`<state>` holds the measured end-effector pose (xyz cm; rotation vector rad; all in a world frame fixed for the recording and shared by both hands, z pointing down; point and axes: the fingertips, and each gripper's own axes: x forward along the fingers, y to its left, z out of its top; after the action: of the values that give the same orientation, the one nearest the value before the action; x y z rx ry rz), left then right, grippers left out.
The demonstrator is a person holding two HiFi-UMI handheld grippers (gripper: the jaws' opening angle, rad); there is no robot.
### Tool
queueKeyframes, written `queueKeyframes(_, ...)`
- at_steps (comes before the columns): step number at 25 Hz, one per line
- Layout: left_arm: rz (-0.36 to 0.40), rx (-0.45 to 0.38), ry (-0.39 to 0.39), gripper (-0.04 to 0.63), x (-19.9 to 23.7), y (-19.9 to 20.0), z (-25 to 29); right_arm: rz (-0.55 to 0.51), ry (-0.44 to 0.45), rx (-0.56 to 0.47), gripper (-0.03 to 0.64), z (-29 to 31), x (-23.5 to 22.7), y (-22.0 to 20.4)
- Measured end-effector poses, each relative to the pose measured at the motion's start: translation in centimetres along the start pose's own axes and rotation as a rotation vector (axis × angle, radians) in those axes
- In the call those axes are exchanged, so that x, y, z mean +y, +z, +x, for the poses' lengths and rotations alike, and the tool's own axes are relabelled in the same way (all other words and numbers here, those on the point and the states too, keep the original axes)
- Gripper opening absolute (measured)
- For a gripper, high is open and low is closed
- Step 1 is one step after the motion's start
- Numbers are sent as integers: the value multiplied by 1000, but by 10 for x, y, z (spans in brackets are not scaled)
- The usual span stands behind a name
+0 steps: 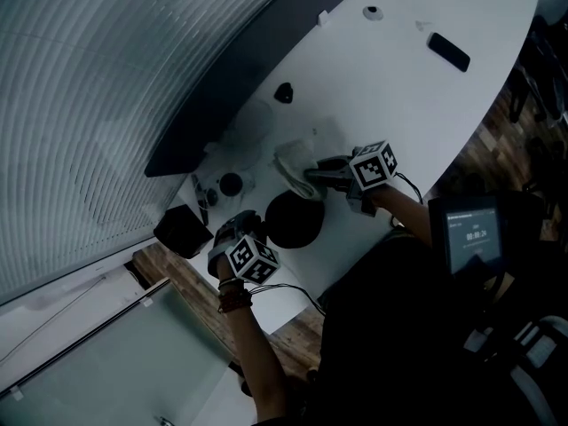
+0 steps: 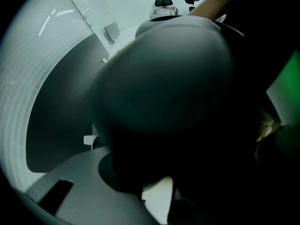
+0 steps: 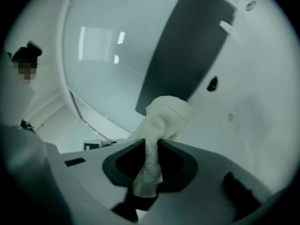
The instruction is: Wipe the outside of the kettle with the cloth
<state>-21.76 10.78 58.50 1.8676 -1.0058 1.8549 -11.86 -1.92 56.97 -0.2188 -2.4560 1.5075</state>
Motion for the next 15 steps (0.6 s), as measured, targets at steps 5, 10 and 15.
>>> queueKeyframes(5,-3,-34,-11,141,0,1,3,-333,157,117,71,23,72,8)
queueKeyframes(10,1,-39,-6,141,2,5,2,-280,93,119,71,37,55,1)
queueKeyframes(15,-2,-40,-5,141,-1,6,0,-12,58,98,71,33,9,-12)
